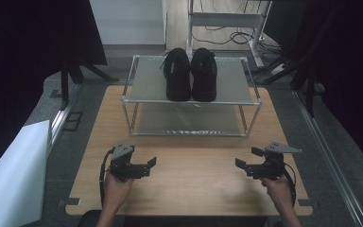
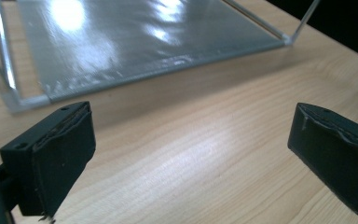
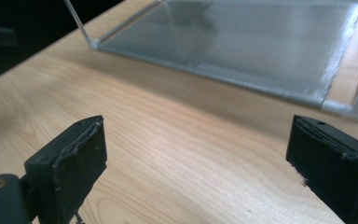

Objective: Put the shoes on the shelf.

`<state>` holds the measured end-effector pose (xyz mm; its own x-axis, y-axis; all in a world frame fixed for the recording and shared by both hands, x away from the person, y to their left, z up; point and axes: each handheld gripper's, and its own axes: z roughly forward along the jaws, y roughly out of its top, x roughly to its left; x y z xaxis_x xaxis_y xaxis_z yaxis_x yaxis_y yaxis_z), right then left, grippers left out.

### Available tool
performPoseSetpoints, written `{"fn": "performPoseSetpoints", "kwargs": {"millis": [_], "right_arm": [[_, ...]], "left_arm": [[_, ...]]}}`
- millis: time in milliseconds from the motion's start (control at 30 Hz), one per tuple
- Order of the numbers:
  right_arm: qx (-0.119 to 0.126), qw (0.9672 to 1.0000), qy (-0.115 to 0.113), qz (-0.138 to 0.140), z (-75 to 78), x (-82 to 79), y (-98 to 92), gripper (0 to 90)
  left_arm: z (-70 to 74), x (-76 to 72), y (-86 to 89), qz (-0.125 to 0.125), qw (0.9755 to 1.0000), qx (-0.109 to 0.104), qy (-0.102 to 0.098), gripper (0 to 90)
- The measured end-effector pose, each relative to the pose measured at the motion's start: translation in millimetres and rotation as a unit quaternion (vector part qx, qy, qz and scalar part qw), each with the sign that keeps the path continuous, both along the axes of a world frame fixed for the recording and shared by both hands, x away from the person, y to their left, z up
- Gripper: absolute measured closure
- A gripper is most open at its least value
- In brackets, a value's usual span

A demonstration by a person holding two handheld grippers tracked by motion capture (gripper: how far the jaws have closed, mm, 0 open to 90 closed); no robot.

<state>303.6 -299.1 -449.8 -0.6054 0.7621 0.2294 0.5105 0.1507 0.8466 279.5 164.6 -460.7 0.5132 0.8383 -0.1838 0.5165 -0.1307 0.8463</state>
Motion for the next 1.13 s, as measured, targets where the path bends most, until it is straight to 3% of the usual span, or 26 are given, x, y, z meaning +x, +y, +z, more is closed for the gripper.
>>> {"fn": "performPoseSetpoints", "kwargs": {"millis": [300, 500, 667, 800, 867, 1000, 1133], "right_arm": [[-0.046, 0.9989, 0.004, 0.011, -26.6, -3.0, 17.0, 3.9], [-0.090, 0.9954, 0.010, 0.029, -45.9, -3.9, 25.9, 3.6], [-0.127, 0.9905, 0.012, 0.050, -56.7, -4.2, 32.8, 3.5], [-0.149, 0.9863, 0.025, 0.065, -64.8, -4.1, 37.6, 3.2], [-0.157, 0.9846, 0.032, 0.071, -67.8, -3.6, 39.2, 2.9], [-0.171, 0.9821, 0.030, 0.074, -70.1, -3.2, 41.4, 1.5], [-0.172, 0.9821, 0.032, 0.071, -70.3, -3.3, 41.1, 1.0]], "left_arm": [[-24.1, -3.0, -17.0, -0.020, 0.9993, 0.028, 0.012, 0.1], [-40.8, -4.3, -28.1, -0.031, 0.9977, 0.053, 0.029, 0.2], [-49.8, -4.1, -43.9, -0.047, 0.9931, 0.101, 0.037, 0.2], [-57.8, -4.0, -53.9, -0.055, 0.9858, 0.149, 0.055, 0.1], [-59.3, -4.2, -56.9, -0.055, 0.9840, 0.159, 0.057, 0.0], [-59.8, -4.3, -59.0, -0.051, 0.9828, 0.167, 0.059, 0.0], [-59.8, -3.1, -59.1, -0.050, 0.9828, 0.166, 0.065, 0.0]]}}
